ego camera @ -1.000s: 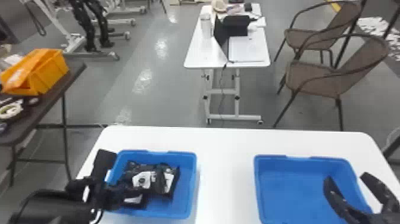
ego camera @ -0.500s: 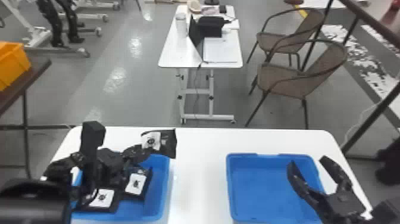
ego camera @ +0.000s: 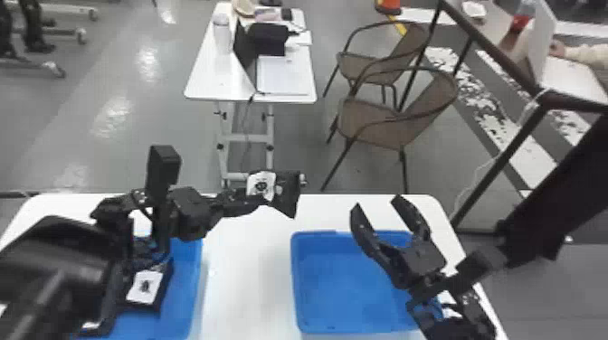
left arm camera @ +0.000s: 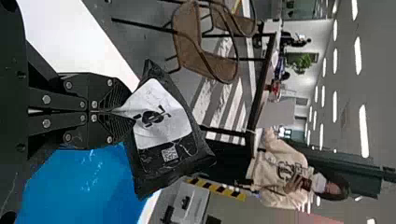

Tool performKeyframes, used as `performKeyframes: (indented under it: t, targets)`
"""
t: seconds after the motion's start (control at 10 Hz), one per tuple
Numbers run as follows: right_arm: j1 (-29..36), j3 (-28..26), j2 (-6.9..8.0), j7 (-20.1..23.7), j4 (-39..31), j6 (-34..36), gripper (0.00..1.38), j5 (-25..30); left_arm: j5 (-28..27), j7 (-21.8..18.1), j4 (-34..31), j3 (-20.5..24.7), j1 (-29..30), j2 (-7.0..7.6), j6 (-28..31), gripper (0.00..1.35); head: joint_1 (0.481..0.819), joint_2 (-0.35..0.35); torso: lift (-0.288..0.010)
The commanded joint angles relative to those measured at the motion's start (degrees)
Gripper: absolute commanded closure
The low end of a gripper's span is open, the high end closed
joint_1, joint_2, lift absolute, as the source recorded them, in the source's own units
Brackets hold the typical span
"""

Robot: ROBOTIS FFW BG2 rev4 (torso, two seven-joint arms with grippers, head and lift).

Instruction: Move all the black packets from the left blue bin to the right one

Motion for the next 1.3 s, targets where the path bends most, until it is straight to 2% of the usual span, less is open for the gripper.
performKeyframes:
  t: [0.0,0.2,0.3,0.6,0.8,1.0,1.1,1.2]
  targets:
    - [-2.07,1.8,0.75,0.0,1.26,0.0,0.17,-0.84,0.21,-1.3,3.69,-1.94,-3.34,-2.21,-0.86,1.21,0.695,-0.156,0.0]
    - [-4.79,5.05,0.75,0.97,2.05,0.0,0.18,-3.92,-1.72,-2.35,7.64,-2.47,-5.89,-5.2,-2.44,1.21,0.695,-0.167,0.0]
    - [-5.59,6.63,0.75,1.59,2.05,0.17,0.18,-5.77,-2.16,-2.35,9.05,-3.0,-6.42,-5.82,-2.88,1.21,0.695,-0.163,0.0]
    - [-6.64,9.45,0.75,2.73,1.08,4.31,0.18,-7.61,-1.2,-2.35,10.81,-4.14,-7.56,-6.7,-3.32,1.21,0.695,-0.14,0.0]
    - [-8.4,9.62,0.75,2.9,3.45,4.66,0.18,-8.58,4.52,-1.74,10.81,-6.6,-7.65,-6.96,-3.59,1.21,0.695,-0.134,0.0]
    - [-9.63,9.62,0.75,3.52,4.68,5.01,0.19,-8.67,5.75,-1.74,10.81,-7.13,-7.47,-7.4,-2.8,1.21,0.695,-0.156,0.0]
    - [-10.16,9.62,0.75,3.78,5.39,4.92,0.5,-9.11,6.36,-1.65,10.81,-7.21,-7.3,-7.22,-2.44,1.21,0.695,-0.159,0.0]
    - [-10.16,9.45,0.75,3.43,5.39,5.01,1.06,-9.19,6.71,-1.65,10.81,-7.13,-7.03,-7.22,-2.44,1.21,0.695,-0.162,0.0]
